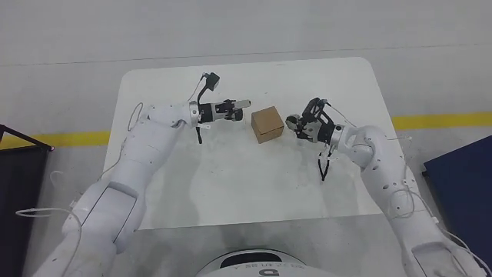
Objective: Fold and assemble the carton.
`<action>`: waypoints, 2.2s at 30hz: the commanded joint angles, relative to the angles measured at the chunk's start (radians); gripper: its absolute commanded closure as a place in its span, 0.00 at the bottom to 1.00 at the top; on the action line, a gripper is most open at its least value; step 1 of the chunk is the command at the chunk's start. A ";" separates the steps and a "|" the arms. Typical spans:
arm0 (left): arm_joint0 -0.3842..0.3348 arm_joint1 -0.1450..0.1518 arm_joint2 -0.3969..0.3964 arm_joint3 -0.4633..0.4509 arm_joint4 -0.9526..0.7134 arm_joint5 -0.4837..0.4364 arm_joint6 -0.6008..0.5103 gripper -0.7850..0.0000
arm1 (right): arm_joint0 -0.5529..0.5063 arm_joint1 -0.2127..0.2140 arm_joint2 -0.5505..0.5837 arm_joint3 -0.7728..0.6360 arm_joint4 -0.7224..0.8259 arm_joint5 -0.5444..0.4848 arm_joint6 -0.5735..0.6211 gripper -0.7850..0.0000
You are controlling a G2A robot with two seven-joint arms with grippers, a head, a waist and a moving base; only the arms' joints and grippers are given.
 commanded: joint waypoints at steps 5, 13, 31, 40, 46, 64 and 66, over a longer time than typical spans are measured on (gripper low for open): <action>0.059 0.030 -0.040 -0.051 -0.019 -0.036 -0.030 0.00 | 0.008 -0.003 -0.042 -0.010 -0.015 -0.005 0.022 1.00; 0.144 0.063 -0.077 -0.184 0.000 -0.001 -0.020 0.00 | -0.001 0.006 -0.046 -0.046 0.028 -0.070 0.065 1.00; 0.126 0.040 -0.001 -0.228 -0.058 0.052 -0.036 0.00 | -0.072 0.032 0.019 -0.107 0.027 -0.027 0.015 1.00; 0.104 0.042 -0.001 -0.189 -0.061 0.034 -0.058 0.00 | -0.106 0.039 0.021 -0.142 0.011 -0.003 0.011 1.00; 0.094 0.028 0.027 -0.185 -0.071 0.029 -0.057 0.00 | -0.104 0.038 -0.008 -0.153 -0.004 0.010 0.011 1.00; 0.162 0.085 -0.067 -0.209 -0.041 -0.026 -0.012 0.00 | -0.089 0.035 -0.068 -0.159 0.015 0.008 0.030 1.00; 0.174 0.092 -0.076 -0.226 -0.038 -0.021 -0.012 0.00 | -0.081 0.033 -0.079 -0.156 0.017 0.013 0.030 1.00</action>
